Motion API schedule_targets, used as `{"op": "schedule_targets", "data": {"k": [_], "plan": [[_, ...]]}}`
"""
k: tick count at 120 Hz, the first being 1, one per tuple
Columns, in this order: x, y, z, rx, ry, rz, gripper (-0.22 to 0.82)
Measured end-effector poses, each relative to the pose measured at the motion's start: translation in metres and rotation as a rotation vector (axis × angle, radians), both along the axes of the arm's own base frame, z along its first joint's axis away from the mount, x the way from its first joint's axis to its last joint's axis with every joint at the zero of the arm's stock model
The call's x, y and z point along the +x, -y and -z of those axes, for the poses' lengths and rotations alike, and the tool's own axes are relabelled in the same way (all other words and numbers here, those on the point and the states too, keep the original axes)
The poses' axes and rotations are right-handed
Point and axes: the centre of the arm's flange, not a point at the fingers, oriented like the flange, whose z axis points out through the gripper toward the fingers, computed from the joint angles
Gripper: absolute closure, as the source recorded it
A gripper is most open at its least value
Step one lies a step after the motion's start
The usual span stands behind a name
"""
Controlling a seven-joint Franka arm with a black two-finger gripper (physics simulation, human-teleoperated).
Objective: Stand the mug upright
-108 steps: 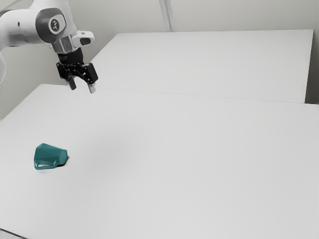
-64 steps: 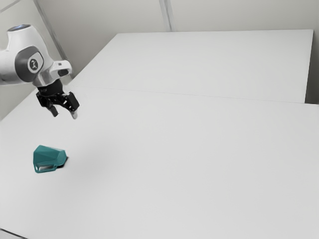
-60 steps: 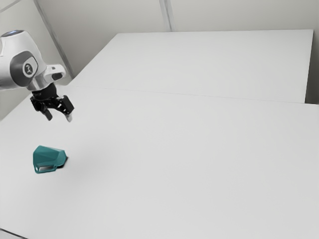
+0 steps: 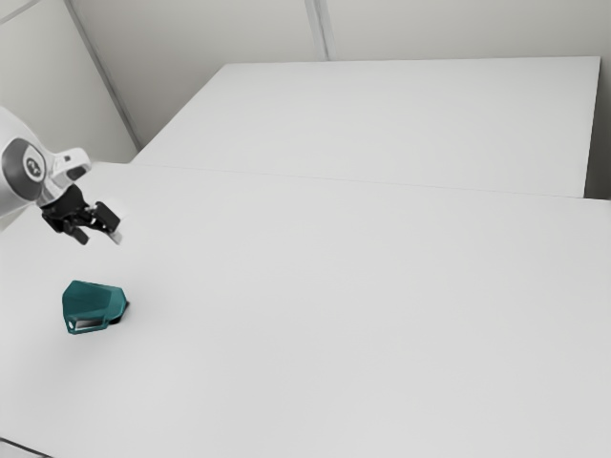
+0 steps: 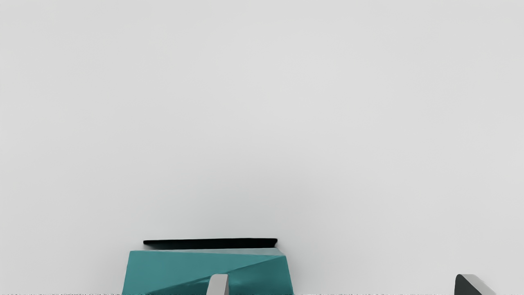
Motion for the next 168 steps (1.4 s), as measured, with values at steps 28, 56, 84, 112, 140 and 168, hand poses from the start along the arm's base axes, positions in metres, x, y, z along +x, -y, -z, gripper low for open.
{"op": "schedule_targets", "data": {"k": [28,56,84,112,140,168], "plan": [[-0.071,-0.015,0.026,-0.014,-0.026,0.001,0.0],[-0.105,-0.034,0.043,-0.003,-0.024,-0.004,0.0],[-0.116,-0.057,0.062,-0.005,-0.036,0.0,0.0],[-0.115,-0.066,0.079,-0.021,-0.012,-0.001,0.0],[-0.13,-0.083,0.08,-0.065,0.093,-0.039,0.0],[-0.132,-0.087,0.099,-0.071,0.099,0.038,0.0]]}}
